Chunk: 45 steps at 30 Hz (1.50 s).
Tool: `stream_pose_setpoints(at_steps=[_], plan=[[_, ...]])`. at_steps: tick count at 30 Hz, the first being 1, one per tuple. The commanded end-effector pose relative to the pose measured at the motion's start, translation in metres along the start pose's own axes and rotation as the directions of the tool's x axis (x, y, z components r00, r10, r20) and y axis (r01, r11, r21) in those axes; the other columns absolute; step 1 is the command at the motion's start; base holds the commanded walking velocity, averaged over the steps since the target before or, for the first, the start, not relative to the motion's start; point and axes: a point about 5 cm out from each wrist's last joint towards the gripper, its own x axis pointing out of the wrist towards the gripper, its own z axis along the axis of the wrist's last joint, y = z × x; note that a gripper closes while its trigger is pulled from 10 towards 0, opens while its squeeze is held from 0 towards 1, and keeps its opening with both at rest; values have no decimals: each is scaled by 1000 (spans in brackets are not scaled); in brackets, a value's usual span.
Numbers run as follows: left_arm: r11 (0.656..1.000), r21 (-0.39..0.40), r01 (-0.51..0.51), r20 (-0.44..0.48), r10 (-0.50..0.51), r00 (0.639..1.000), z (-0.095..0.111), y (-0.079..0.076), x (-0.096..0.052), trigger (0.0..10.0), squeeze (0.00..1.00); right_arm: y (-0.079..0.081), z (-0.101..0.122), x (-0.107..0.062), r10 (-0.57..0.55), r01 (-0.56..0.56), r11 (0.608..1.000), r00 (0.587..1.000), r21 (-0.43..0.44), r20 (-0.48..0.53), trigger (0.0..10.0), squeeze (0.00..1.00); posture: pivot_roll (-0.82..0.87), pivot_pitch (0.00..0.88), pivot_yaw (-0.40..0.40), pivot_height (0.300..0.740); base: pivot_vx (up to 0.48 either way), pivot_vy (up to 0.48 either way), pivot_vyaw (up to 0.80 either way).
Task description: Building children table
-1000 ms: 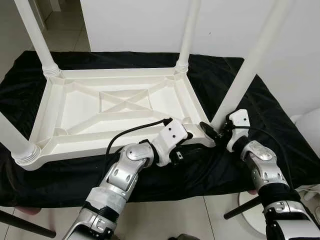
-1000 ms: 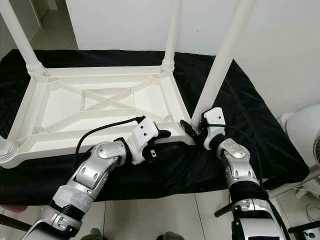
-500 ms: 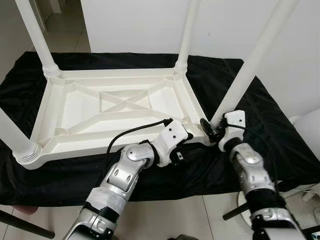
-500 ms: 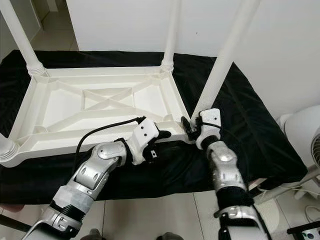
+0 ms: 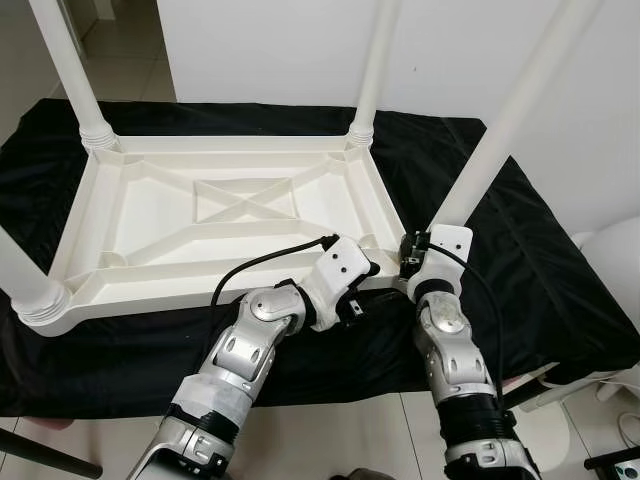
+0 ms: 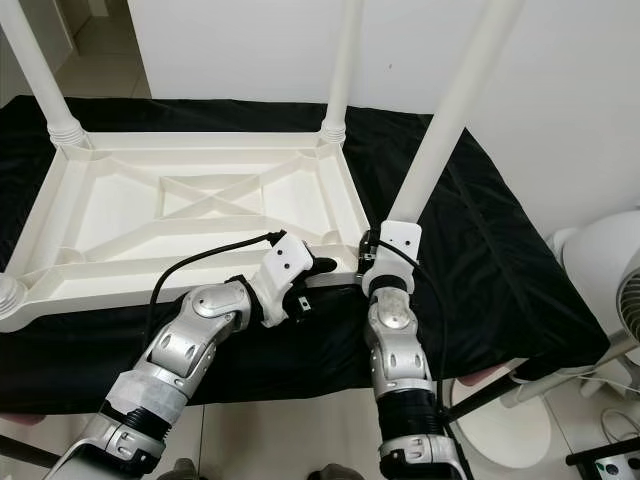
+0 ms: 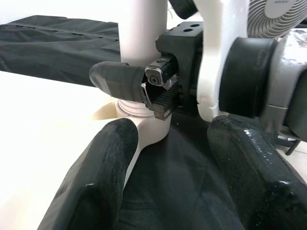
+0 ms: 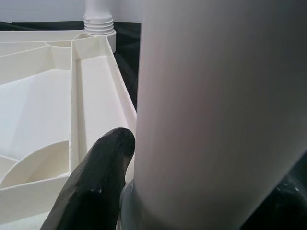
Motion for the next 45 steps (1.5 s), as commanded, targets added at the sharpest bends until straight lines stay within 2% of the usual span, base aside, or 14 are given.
stream_pose_setpoints(at_steps=[1,9,10,16,22,23,26,27,30,33,34,36,43,45], plan=[[994,19,-112,-6,112,994,1,6,1,10000,0,6,-15,-6,18,-15,999,996,32,-84,10000,0,42,0,-77,740,0,0,0],[993,23,-112,0,112,994,2,7,1,10000,0,-2,-16,-11,-44,46,999,993,15,-113,10000,12,37,0,-79,740,0,0,0],[993,23,-112,0,112,994,2,7,1,10000,0,-2,-16,-12,-45,47,999,993,16,-113,10000,1000,37,0,-79,740,0,0,0],[994,20,-111,2,111,994,2,7,2,10000,0,1,-19,-16,-12,15,1000,993,25,-119,10000,1000,34,0,-73,740,0,0,0],[994,18,-110,5,110,994,1,7,1,10000,0,-6,-19,-17,26,-27,1000,996,-2,-87,10000,1000,27,0,-61,740,0,0,0],[994,19,-107,7,107,994,1,7,1,10000,0,-8,-19,-16,56,-57,998,995,-10,-77,10000,533,25,0,-58,740,0,0,0],[994,19,-106,9,105,994,1,7,1,10000,0,-9,-19,-16,77,-78,997,995,-15,-71,10000,533,25,0,-58,740,0,0,0],[994,22,-104,10,104,995,2,7,1,10000,0,-11,-18,-15,99,-101,995,993,-26,-58,10000,0,22,0,-55,740,0,0,0],[995,23,-99,12,98,995,2,7,1,10000,0,-15,-16,-15,133,-135,991,990,-27,-50,10000,0,19,0,-53,740,0,0,0],[996,31,-80,19,79,997,1,8,-2,10000,0,-33,-8,-13,213,-213,974,977,-80,-8,10000,0,17,0,-56,740,0,0,0],[996,31,-80,19,79,997,1,8,-2,10000,0,-33,-8,-13,213,-213,974,977,-80,-8,10000,0,17,0,-56,740,0,0,0],[997,31,-70,20,69,997,1,9,-4,10000,0,-44,-5,-13,236,-234,966,972,-106,8,10000,0,19,0,-59,740,0,0,0],[999,17,-33,22,33,999,0,9,-9,10000,0,-56,-2,-15,310,-301,942,950,-152,41,10000,0,21,0,-57,740,0,0,0],[1000,18,-8,24,8,1000,-1,7,-10,10000,0,-62,-1,-15,367,-354,920,929,-168,47,10000,0,21,0,-53,740,0,0,0]])
